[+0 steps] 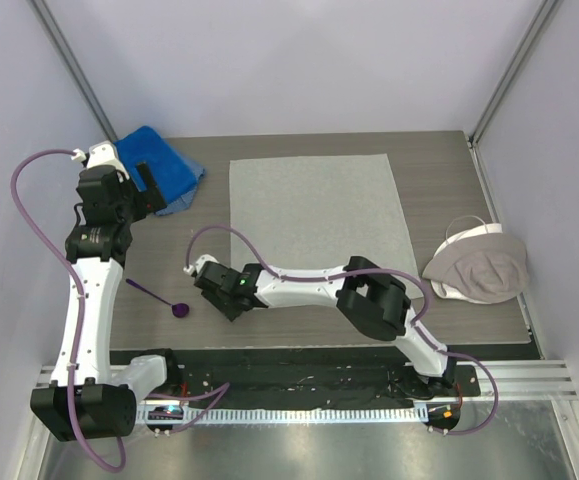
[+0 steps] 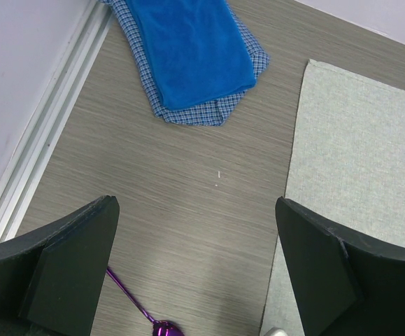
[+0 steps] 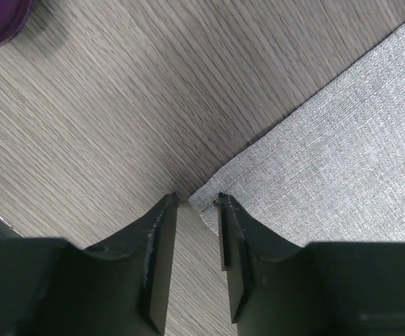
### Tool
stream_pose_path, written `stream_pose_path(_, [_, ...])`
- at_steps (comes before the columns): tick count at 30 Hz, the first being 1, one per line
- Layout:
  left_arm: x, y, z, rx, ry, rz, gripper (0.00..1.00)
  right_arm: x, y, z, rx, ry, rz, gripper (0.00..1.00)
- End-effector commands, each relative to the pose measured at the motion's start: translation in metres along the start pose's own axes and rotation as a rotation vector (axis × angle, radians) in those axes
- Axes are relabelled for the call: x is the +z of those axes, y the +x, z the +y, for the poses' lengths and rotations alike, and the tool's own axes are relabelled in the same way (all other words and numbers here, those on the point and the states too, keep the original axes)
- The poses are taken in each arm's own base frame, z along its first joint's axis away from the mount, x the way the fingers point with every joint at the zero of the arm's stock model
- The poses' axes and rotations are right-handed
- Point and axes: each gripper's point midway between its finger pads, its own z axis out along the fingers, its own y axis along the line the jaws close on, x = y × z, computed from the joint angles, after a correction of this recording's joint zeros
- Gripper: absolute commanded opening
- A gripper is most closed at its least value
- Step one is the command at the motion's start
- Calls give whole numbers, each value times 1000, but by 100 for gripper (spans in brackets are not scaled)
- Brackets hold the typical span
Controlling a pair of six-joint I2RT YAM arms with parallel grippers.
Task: Fold the napkin, place the utensils inside, and roll it up
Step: Fold the napkin
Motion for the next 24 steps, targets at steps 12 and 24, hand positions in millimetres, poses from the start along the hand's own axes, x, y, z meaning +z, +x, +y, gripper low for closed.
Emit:
stream_pose_path(12, [-5,-17,-2,-16,13,-68,100,16,21,20,12,-94,112,1])
stream_pose_path(24, [-6,-19,2,-11,-12,-77,100,-54,-49,57,-6,-178,-138,1])
